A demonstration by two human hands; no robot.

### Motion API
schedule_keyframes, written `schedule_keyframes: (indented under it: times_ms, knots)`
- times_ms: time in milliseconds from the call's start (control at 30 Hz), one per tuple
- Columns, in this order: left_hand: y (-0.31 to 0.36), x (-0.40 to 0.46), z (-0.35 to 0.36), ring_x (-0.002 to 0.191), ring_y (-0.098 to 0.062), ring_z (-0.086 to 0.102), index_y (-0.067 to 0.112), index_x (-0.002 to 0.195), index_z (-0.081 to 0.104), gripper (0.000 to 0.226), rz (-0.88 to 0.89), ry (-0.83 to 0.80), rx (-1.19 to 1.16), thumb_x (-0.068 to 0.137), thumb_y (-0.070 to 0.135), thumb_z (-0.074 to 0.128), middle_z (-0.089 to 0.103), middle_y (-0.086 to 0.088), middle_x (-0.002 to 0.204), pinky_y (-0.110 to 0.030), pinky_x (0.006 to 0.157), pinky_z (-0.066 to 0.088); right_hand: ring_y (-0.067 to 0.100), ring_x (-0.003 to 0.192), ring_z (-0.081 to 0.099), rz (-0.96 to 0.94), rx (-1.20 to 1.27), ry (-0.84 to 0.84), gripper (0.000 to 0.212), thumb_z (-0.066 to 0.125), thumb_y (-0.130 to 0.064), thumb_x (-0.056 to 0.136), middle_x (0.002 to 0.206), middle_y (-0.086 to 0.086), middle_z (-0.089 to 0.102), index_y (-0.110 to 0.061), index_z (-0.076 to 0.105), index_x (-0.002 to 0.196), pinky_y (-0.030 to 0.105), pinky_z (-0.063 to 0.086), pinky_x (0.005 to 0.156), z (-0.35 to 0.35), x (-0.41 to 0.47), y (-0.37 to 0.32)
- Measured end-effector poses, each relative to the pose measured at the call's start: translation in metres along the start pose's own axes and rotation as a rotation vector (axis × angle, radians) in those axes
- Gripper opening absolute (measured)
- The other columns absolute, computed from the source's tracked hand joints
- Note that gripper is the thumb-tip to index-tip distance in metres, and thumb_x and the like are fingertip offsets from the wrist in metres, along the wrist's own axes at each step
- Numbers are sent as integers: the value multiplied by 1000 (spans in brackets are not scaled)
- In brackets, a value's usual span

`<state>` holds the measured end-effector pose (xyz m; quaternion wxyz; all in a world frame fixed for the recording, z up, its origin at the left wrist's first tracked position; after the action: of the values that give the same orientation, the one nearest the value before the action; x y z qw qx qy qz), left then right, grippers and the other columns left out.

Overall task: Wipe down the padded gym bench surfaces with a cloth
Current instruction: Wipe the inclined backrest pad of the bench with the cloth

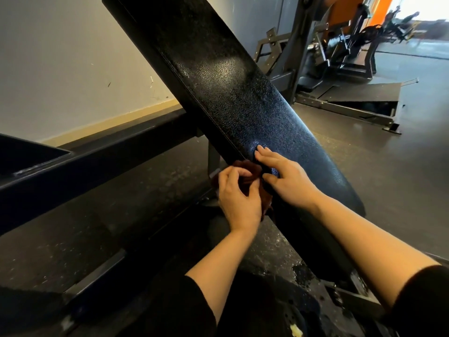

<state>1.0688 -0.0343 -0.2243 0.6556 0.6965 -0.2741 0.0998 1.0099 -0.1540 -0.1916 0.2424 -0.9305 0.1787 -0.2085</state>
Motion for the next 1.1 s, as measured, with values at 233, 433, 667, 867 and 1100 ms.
schedule_keyframes:
  times_ms: [233,433,667,867,1100]
  knots:
    - [-28,-8,-27,99,-13,57,13,116,51,43,-124,133,-69,79,8,71,59,-5,110,-21,92,44,15,130,46,51,80,112,51,54,10,83,138,1,53,-12,59,128,30,31,113,-17,-26,22]
    - [-12,-23,10,97,-16,52,6,104,63,31,-32,41,12,74,7,72,55,-10,105,-11,86,33,16,139,34,100,77,95,62,51,16,77,146,4,43,-9,53,134,33,18,119,6,-42,36]
    - [-31,-42,-3,93,-5,47,9,104,66,27,-18,-21,31,77,8,70,53,-8,103,-23,91,42,15,141,31,91,90,76,63,50,16,79,148,3,39,-9,49,137,28,15,119,7,-46,34]
    - [-7,-19,0,90,-19,56,2,91,66,13,45,127,-7,79,7,69,58,-11,95,-36,83,48,15,142,28,107,112,122,63,45,15,81,150,3,37,-9,47,138,41,15,120,8,-49,30]
    - [-37,-46,4,76,-10,51,11,82,63,15,-93,-34,56,74,10,75,54,-4,89,-32,76,46,6,138,25,107,131,122,62,46,15,83,149,0,36,-12,46,139,41,15,120,10,-50,35]
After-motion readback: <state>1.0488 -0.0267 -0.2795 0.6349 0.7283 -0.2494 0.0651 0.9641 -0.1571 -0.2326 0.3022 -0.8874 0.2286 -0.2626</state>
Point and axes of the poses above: each hand's wrist, its own x-axis towards the middle knuckle, its own z-axis out of the palm, y = z × x, the point moved 9 cm from there along x, towards the middle knuckle
